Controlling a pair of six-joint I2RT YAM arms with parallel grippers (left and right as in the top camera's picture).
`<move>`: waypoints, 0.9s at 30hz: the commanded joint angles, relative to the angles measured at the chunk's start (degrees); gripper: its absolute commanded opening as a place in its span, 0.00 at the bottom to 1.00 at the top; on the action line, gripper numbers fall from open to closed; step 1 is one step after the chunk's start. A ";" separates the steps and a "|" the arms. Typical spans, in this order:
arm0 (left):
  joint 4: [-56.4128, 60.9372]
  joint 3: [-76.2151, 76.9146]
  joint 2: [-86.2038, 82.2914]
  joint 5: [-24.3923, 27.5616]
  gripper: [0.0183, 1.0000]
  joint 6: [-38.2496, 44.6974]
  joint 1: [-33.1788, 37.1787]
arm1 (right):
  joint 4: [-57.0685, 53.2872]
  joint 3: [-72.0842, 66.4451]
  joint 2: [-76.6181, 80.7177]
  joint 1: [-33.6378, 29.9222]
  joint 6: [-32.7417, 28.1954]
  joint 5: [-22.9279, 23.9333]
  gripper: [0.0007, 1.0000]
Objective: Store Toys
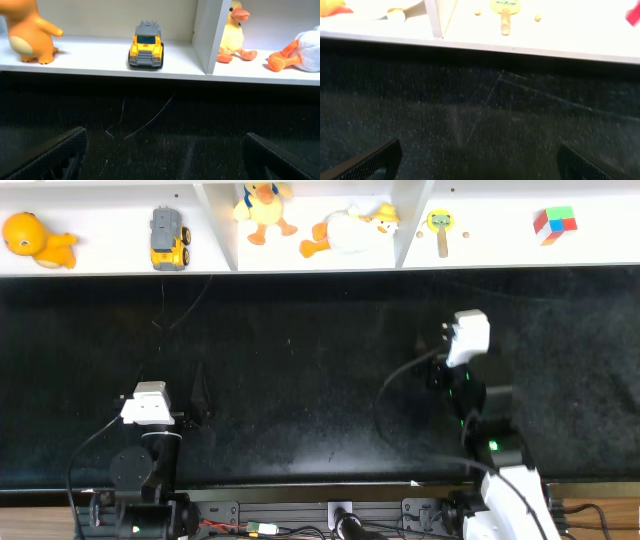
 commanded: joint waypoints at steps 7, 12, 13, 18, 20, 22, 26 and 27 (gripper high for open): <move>-0.13 -0.07 -0.55 0.57 1.00 -0.61 -0.24 | 1.97 -10.91 -18.84 0.33 9.90 1.16 0.99; -0.15 -0.07 -0.55 0.57 1.00 -0.61 -0.24 | 1.79 -15.30 -24.74 0.31 9.88 1.20 1.00; -0.13 -0.07 -0.55 0.57 1.00 -0.61 -0.24 | 1.64 -16.24 -25.94 0.31 9.88 1.20 0.99; -0.13 -0.07 -0.55 0.57 1.00 -0.61 -0.24 | -1.73 -20.02 -30.05 0.33 9.88 1.14 1.00; -0.13 -0.07 -0.55 0.57 1.00 -0.61 -0.24 | -1.18 -20.00 -30.27 0.33 9.88 0.98 0.99; -0.13 -0.07 -0.55 0.57 1.00 -0.61 -0.24 | -1.31 -20.00 -30.71 0.33 9.88 0.94 1.00; -0.15 -0.07 -0.55 0.57 1.00 -0.61 -0.24 | -1.29 -20.00 -33.62 0.33 9.88 0.94 1.00; -0.13 -0.07 -0.55 0.57 1.00 -0.61 -0.24 | -1.31 -20.00 -34.62 0.31 9.88 0.94 1.00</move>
